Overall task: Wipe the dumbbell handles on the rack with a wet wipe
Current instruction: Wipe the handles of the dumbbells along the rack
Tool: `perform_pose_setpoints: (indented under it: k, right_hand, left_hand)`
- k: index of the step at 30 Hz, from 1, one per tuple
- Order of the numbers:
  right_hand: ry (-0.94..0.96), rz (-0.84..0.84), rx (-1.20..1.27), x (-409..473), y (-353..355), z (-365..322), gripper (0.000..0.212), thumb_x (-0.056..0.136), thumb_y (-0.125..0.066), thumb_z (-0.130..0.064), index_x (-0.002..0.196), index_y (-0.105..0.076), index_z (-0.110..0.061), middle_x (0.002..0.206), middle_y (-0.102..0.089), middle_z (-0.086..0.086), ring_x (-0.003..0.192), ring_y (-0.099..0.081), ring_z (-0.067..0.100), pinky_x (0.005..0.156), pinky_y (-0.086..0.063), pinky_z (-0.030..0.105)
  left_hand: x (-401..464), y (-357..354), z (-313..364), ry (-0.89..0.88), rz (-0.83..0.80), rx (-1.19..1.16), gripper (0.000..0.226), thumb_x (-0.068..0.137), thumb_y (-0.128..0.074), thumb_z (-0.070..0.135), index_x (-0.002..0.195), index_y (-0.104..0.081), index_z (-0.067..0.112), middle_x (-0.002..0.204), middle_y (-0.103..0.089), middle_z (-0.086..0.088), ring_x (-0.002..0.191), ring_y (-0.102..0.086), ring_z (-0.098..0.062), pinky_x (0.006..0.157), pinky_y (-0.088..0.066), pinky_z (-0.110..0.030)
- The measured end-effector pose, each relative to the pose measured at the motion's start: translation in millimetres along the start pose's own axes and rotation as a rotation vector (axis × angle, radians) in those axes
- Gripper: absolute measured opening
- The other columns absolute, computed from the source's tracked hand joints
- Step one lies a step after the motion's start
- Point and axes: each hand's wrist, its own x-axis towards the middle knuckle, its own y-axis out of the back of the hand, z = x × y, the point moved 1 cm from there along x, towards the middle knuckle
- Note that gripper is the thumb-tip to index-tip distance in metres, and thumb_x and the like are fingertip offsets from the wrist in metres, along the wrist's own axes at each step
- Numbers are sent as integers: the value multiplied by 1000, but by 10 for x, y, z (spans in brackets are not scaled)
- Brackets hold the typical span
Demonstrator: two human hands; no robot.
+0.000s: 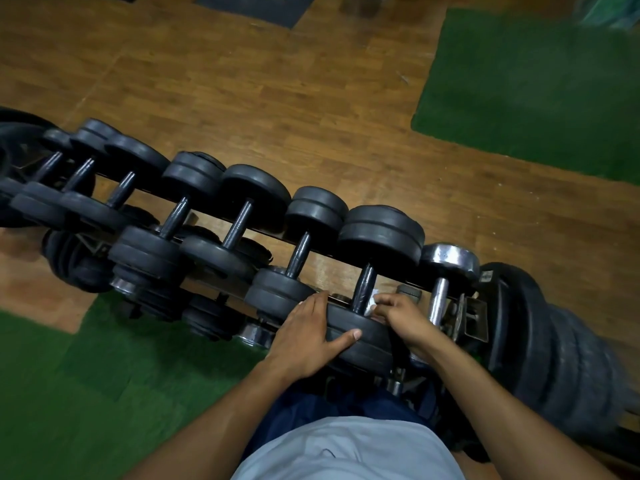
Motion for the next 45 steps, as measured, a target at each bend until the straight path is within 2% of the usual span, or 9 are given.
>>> perform_pose_setpoints:
  k: [7, 9, 19, 27, 31, 35, 39, 42, 45]
  right_hand:
    - [-40, 152, 467, 291, 74, -185, 32, 93, -45, 11, 110, -59, -13, 110, -59, 13, 98, -59, 21, 85, -51, 28]
    - [-69, 170, 478, 329, 43, -190, 40, 89, -46, 12, 119, -58, -11, 119, -57, 15, 104, -58, 25, 76, -55, 29]
    - [-293, -75, 290, 347, -20, -41, 59, 74, -37, 18, 115, -68, -11, 104, -72, 19, 82, -64, 26, 70, -53, 32]
    - [-285, 73, 553, 451, 78, -141, 49, 80, -40, 23, 110, -56, -12, 90, -58, 12, 75, -58, 22, 64, -53, 35]
    - [-318, -190, 346, 376, 67, -60, 66, 75, -35, 22, 124, -65, -10, 105, -68, 19, 74, -62, 22, 62, -54, 29]
    - [-300, -163, 41, 292, 34, -95, 38, 73, -38, 19, 80, -65, -8, 69, -53, 15, 52, -47, 15, 42, -37, 21]
    - [-279, -163, -295, 269, 114, -123, 25, 75, -44, 3, 88, -65, -2, 59, -40, 8, 43, -32, 12, 43, -22, 20]
    - [-212, -152, -437, 193, 157, -207, 25, 83, -41, 0, 86, -64, -10, 54, -42, 6, 43, -33, 13, 44, -25, 18]
    - [-16, -117, -680, 122, 157, -322, 25, 74, -48, -1, 80, -70, -12, 73, -64, 8, 65, -58, 22, 57, -42, 26]
  left_hand:
    - [8, -15, -11, 3, -5, 15, 108, 83, -37, 91, 157, -26, 14, 156, -41, -3, 143, -38, -19, 119, -34, -40]
    - [4, -22, -14, 5, 2, 14, 107, 82, -38, 91, 157, -27, 14, 155, -42, -3, 142, -39, -19, 118, -35, -38]
    - [2, -29, -16, -1, 23, -12, 102, 83, -41, 89, 154, -31, 17, 151, -45, -1, 139, -42, -17, 116, -36, -37]
    - [-23, -8, 8, -2, 28, -4, 102, 85, -42, 87, 156, -28, 15, 155, -42, -4, 141, -39, -19, 118, -35, -39]
    - [-23, -19, -3, 2, 19, -14, 104, 84, -41, 89, 156, -27, 16, 156, -41, -3, 142, -39, -19, 118, -35, -41]
    - [-20, -12, 2, 9, 21, -15, 104, 83, -40, 90, 156, -27, 17, 156, -41, -3, 142, -39, -19, 118, -36, -42]
    - [-21, -5, 6, 9, 25, -18, 104, 82, -40, 90, 156, -28, 18, 155, -42, -2, 141, -40, -19, 118, -36, -41]
    - [-33, 15, 28, -4, 35, -24, 103, 84, -44, 87, 157, -27, 16, 156, -41, -3, 142, -39, -18, 119, -34, -39]
    - [-40, 29, 33, -16, 45, -24, 103, 86, -46, 85, 158, -25, 14, 157, -40, -4, 143, -37, -19, 120, -32, -37]
